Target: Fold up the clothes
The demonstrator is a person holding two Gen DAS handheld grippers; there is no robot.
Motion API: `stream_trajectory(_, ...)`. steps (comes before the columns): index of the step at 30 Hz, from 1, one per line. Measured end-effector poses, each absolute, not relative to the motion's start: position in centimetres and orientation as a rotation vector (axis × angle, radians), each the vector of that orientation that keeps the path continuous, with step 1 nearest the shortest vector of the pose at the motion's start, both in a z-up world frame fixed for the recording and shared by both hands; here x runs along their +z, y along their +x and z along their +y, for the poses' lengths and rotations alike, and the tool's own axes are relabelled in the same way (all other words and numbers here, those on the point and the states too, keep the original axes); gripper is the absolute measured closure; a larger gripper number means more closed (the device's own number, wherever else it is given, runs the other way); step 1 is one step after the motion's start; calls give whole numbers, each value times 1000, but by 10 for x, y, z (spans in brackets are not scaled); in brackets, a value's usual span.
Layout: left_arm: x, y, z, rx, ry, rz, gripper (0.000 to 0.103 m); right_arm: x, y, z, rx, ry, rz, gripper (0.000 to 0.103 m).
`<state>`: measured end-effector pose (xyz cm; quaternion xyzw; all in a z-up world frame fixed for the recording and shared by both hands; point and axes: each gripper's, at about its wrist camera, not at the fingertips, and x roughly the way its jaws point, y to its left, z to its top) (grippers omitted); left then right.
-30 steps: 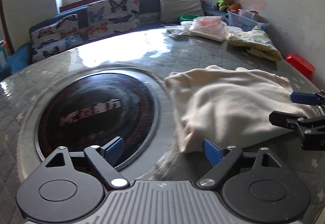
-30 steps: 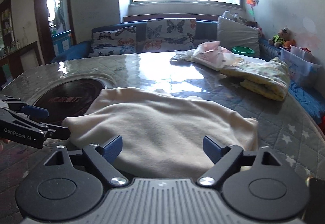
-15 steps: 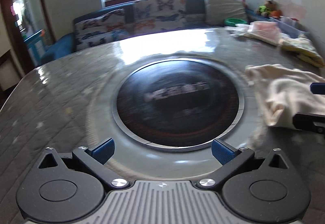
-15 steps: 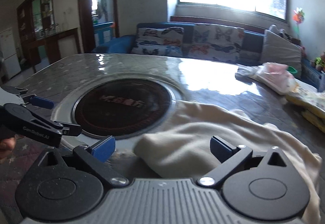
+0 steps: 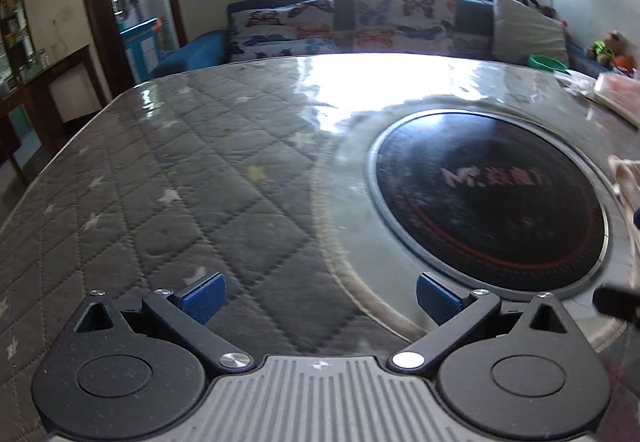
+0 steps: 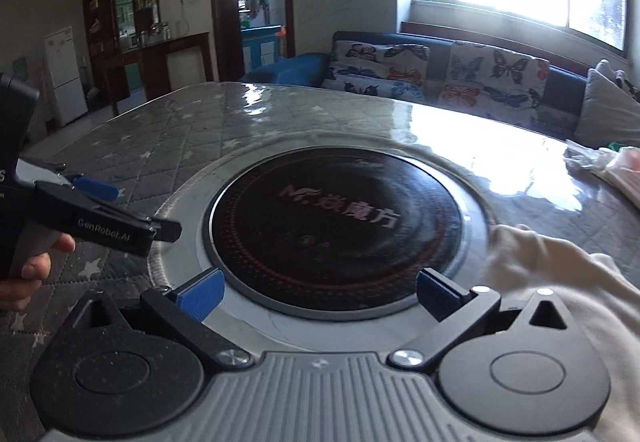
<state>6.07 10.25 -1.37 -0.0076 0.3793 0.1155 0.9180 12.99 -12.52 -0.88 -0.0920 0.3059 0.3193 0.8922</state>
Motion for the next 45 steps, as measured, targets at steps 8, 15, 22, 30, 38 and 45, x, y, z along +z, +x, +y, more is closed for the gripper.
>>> stream_trajectory(8,-15,59,117,259,-65,756,0,-20,132,-108,681,-209,659,0)
stream_trajectory(15,-17,54,120,260,-78,734,0,-25,136,-103,685,-217,681,0)
stream_trajectory(22,-19,50,119,263,-75,713,0,-28,136,-101,689,-221,689,0)
stream_trajectory(30,-21,47,118,260,-70,690,0,-29,139,-102,694,-210,702,0)
stream_trajectory(38,-22,46,117,259,-72,685,0,-29,139,-101,694,-212,702,0)
stream_trajectory(45,-22,45,117,258,-71,683,0,-30,139,-100,693,-213,701,0)
